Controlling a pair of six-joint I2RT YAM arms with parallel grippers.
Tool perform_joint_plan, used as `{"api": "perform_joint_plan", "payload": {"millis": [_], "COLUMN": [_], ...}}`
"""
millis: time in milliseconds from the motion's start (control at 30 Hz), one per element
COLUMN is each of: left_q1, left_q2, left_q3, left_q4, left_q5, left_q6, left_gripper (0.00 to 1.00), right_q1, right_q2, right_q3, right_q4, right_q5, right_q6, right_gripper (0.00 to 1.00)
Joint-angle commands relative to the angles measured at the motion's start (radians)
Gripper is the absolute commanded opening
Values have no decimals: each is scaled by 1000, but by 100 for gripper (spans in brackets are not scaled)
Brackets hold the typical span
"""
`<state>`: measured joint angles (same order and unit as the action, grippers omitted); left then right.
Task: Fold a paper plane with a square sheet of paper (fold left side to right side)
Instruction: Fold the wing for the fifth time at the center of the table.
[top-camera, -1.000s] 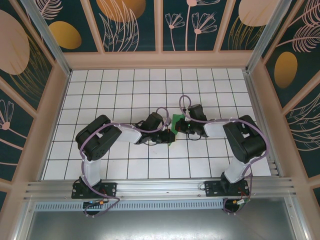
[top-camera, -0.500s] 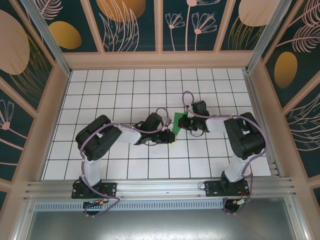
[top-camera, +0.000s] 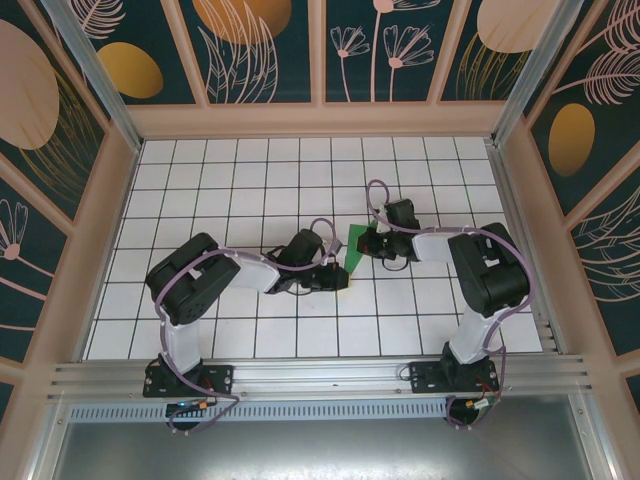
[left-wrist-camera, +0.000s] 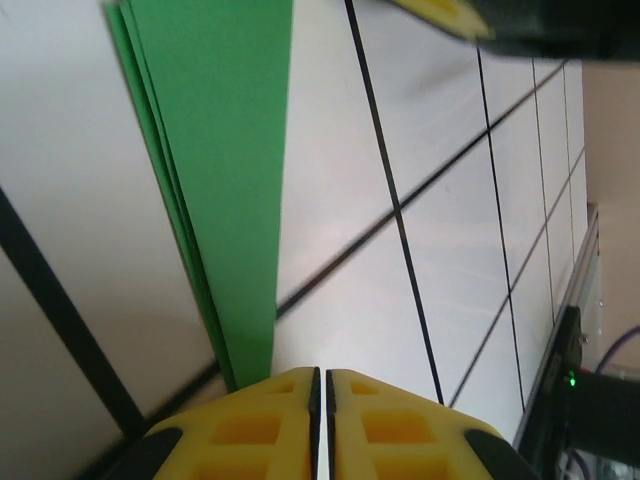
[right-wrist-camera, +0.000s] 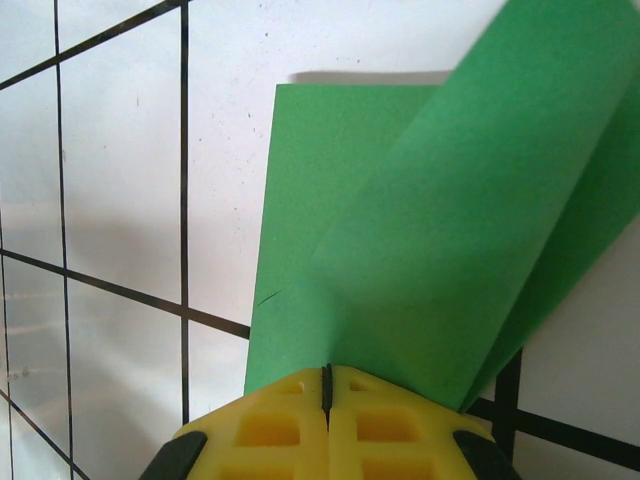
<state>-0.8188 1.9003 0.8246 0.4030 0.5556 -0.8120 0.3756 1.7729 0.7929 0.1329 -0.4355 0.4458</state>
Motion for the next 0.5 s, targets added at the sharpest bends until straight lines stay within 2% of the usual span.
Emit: {"api": "perform_joint_plan", "payload": {"millis": [0, 200, 467], "left_q1": [-10, 11, 26], "left_q2": [-51, -73, -5], "left_q3": [-2, 64, 121], "left_q4": [-64, -126, -175], "left_q5": [62, 15, -5], "left_q6": [24, 51, 81], "left_gripper": [15, 16, 17], "right_q1": [-11, -3, 0], "right_q2": [47, 47, 48], "right_q3": [11, 11, 12], "right_q4": [-53, -60, -66], "right_q5": [75, 78, 81], "right_q6": [-24, -24, -31], "right_gripper": [0, 0, 0]}}
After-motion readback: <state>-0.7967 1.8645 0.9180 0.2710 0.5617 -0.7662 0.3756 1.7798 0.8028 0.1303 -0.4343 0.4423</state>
